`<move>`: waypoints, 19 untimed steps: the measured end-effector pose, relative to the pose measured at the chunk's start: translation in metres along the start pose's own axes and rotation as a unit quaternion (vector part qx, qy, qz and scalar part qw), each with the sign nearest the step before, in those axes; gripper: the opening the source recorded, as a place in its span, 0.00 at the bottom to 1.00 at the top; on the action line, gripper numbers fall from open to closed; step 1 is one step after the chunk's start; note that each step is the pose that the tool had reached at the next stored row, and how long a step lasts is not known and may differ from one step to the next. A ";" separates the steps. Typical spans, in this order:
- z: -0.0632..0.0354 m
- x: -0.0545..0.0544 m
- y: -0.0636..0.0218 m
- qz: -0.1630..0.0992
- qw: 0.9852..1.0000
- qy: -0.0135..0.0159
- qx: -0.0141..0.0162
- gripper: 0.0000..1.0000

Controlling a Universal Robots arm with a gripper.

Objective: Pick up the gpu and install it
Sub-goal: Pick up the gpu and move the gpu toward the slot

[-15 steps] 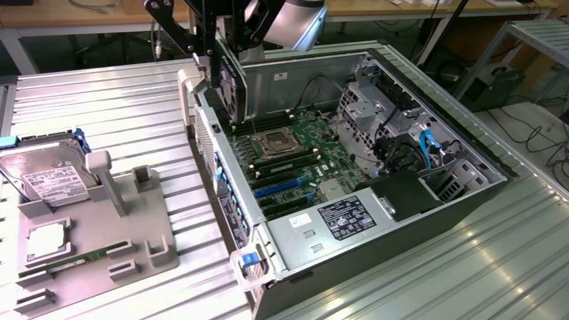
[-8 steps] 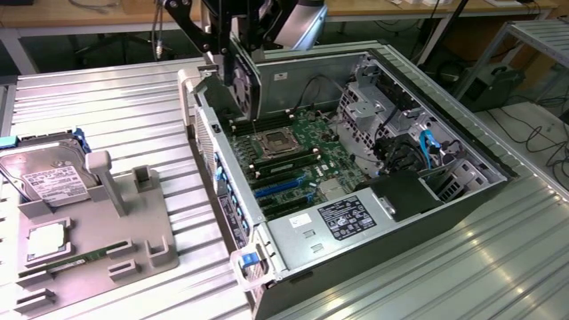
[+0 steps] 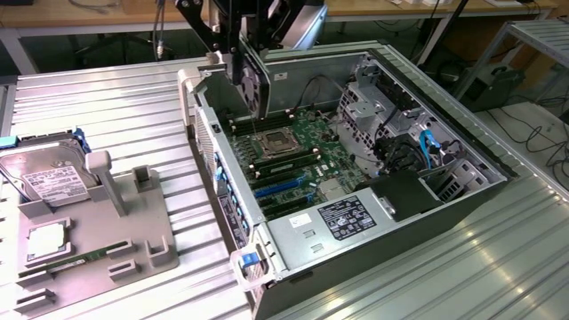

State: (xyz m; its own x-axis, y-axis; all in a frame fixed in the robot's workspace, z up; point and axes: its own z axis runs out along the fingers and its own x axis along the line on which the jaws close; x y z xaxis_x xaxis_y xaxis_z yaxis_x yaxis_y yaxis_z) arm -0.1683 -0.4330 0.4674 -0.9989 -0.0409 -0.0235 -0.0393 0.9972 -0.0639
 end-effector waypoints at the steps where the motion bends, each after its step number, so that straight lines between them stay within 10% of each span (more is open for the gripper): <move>1: 0.0001 -0.001 0.0000 0.000 1.000 0.000 0.000 0.28; 19: 0.0008 -0.024 -0.0009 0.000 1.000 0.000 0.000 0.28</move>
State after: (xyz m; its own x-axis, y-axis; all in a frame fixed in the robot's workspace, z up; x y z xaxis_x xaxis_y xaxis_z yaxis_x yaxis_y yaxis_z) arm -0.1447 -0.4330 0.4671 -0.9989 -0.0409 -0.0235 -0.0393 0.9972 -0.0638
